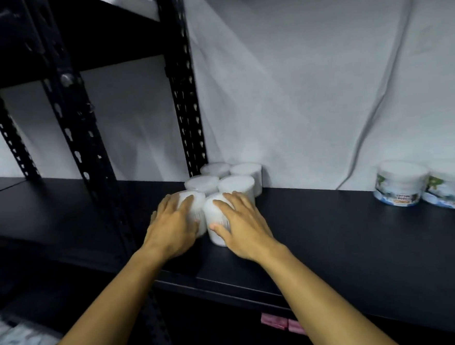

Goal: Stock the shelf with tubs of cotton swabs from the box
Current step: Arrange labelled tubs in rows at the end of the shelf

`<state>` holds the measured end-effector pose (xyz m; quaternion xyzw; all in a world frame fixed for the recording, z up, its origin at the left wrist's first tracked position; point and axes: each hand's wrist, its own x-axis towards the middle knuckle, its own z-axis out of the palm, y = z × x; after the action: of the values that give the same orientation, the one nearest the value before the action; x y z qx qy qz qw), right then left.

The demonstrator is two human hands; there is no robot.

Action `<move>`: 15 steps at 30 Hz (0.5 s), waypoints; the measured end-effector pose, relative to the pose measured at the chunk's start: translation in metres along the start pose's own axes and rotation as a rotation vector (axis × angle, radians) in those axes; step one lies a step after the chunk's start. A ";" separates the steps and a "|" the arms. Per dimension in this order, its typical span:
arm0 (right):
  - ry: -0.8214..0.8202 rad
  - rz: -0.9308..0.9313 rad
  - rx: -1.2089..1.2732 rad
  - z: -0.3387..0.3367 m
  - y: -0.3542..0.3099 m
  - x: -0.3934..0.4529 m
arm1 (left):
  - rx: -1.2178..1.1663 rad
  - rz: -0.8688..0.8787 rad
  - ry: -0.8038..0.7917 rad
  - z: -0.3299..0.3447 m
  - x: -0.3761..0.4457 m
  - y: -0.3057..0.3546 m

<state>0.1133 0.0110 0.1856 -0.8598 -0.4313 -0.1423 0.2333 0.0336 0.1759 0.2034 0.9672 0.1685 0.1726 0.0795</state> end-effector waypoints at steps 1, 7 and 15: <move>0.009 -0.003 0.002 -0.001 0.000 -0.001 | 0.001 0.011 0.012 0.000 0.000 0.000; 0.004 -0.029 0.011 -0.017 0.009 -0.020 | -0.013 0.064 -0.002 -0.003 -0.007 0.016; -0.010 0.025 -0.074 -0.077 0.052 -0.092 | -0.041 0.194 -0.021 0.002 -0.042 0.097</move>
<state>0.0979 -0.1188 0.1957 -0.8738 -0.4161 -0.1509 0.2012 0.0263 0.0705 0.2093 0.9789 0.0697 0.1726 0.0842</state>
